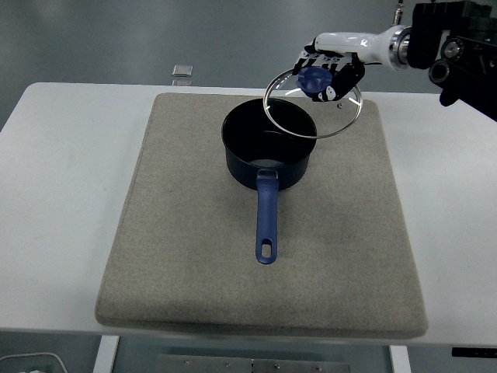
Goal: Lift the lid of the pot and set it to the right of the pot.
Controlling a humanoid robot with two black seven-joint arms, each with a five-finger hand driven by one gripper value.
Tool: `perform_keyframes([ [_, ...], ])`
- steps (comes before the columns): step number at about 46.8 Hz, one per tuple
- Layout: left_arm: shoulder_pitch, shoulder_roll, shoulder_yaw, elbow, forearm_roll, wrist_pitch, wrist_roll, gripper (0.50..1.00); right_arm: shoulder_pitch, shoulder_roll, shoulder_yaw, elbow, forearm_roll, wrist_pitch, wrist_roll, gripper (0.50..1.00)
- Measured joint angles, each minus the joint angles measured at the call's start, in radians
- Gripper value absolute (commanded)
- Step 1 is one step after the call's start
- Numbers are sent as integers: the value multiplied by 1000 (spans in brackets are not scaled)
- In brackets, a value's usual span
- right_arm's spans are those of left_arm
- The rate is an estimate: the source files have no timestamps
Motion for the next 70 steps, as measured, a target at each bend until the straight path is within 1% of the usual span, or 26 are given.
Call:
perform_keyframes([
  [5,0,0,0,0,0,0,0,1000,-10,-33,5,1,3,-1,4,500],
  [12,0,0,0,0,0,0,0,1000,-46,-75,14,-1,4,-5,6,500],
  [19,0,0,0,0,0,0,0,1000,-74,-81,18,-9,4,-13,8,500],
  [36,0,0,0,0,-1,0,0,1000,-137,-79,19,-36,4,-44,36,500],
  [50,0,0,0,0,-1,0,0,1000,-164,-73,20,-47,4,-49,46,500],
  [64,0,0,0,0,0,0,0,1000,-213,-53,20,-65,4,-102,46,500],
  [68,0,0,0,0,0,0,0,1000,-227,-34,20,-79,4,-116,46,500],
  [70,0,0,0,0,0,0,0,1000,-234,-29,19,-86,3,-123,46,531],
])
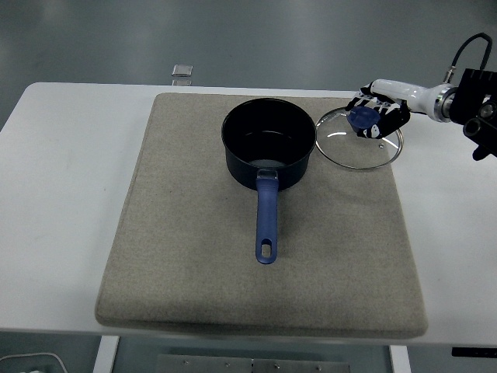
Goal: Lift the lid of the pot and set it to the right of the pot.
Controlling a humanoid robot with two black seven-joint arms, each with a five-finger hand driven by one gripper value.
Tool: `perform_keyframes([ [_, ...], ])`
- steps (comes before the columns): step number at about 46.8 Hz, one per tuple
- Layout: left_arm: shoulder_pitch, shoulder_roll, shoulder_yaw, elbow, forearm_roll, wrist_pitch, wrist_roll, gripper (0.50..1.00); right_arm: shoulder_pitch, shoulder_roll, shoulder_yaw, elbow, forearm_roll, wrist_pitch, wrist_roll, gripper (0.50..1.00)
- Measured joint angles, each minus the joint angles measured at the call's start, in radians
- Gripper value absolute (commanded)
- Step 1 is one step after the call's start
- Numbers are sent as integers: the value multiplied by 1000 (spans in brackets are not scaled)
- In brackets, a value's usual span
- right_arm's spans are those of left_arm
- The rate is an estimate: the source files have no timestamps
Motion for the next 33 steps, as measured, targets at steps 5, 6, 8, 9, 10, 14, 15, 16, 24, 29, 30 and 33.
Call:
perform_keyframes([
  [5,0,0,0,0,0,0,0,1000,-17,4,-8,-13,0,-25,1,598],
  [6,0,0,0,0,0,0,0,1000,-18,4,-11,-14,0,-29,2,615],
  [8,0,0,0,0,0,0,0,1000,-21,4,-14,-15,0,-35,3,680],
  [9,0,0,0,0,0,0,0,1000,-21,4,-15,-15,0,-37,4,727],
  [10,0,0,0,0,0,0,0,1000,-22,4,-16,-15,0,-38,4,770],
  [14,0,0,0,0,0,0,0,1000,-23,4,-15,-14,0,-40,8,895],
  [15,0,0,0,0,0,0,0,1000,-24,4,-14,-13,1,-40,9,899],
  [16,0,0,0,0,0,0,0,1000,-25,4,-10,-13,1,-40,9,899],
  [24,0,0,0,0,-1,0,0,1000,-35,-2,4,-12,9,-39,11,899],
  [29,0,0,0,0,-1,0,0,1000,-29,-8,19,-11,90,-34,12,899],
  [30,0,0,0,0,-1,0,0,1000,-28,-10,24,-11,114,-32,12,899],
  [33,0,0,0,0,-1,0,0,1000,-24,-16,34,-12,190,-24,12,899],
])
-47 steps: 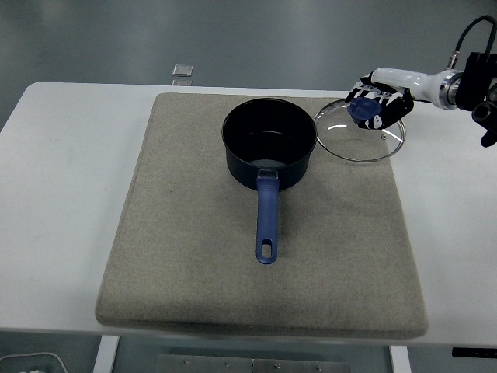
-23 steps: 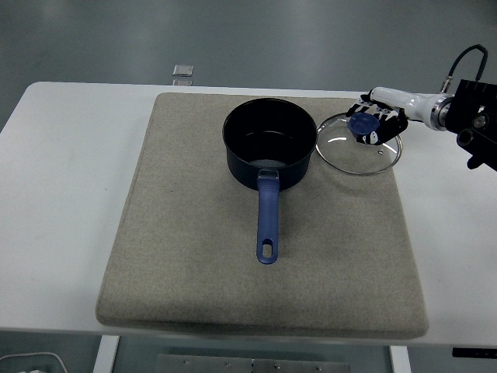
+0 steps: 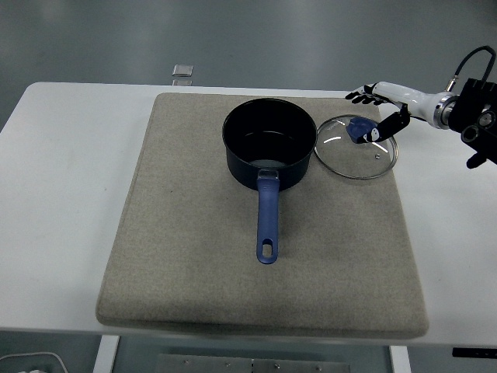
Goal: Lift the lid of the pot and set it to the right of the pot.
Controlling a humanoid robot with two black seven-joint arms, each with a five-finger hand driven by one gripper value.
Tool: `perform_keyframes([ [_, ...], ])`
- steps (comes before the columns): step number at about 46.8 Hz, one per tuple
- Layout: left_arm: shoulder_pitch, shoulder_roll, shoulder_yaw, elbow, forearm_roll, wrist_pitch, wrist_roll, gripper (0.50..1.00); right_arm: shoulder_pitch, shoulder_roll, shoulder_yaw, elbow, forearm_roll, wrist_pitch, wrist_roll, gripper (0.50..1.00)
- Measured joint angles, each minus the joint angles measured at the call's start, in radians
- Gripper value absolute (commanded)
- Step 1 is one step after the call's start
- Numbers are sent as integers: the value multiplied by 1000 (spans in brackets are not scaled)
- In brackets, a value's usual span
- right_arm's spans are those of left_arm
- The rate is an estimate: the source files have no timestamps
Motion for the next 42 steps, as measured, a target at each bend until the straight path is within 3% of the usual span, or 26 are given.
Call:
perform_keyframes([
  [19,0,0,0,0,1,0,0,1000,-11,7,105,0,528,49,-3,899],
  [42,0,0,0,0,0,0,0,1000,-57,23,114,-11,1105,75,-25,899],
])
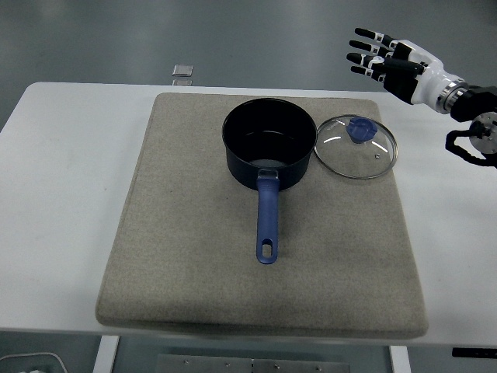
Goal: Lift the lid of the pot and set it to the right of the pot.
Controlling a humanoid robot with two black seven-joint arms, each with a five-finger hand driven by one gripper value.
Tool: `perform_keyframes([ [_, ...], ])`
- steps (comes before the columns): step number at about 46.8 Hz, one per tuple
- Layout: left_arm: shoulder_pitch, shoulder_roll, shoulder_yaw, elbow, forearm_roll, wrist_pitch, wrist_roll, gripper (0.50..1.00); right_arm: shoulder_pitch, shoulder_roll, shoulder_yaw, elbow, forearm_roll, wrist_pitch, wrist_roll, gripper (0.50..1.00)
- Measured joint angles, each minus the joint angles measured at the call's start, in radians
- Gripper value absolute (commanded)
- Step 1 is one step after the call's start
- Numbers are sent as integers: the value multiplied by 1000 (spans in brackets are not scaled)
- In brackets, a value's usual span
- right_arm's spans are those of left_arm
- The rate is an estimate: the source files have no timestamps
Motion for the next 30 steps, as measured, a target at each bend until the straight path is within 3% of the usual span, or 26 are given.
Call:
perform_keyframes([
  [9,1,0,0,0,0,0,0,1000,-9,1,1,-2,220,22,-39,899],
  [30,0,0,0,0,0,0,0,1000,-6,-3,2,-1,235,26,-31,913],
])
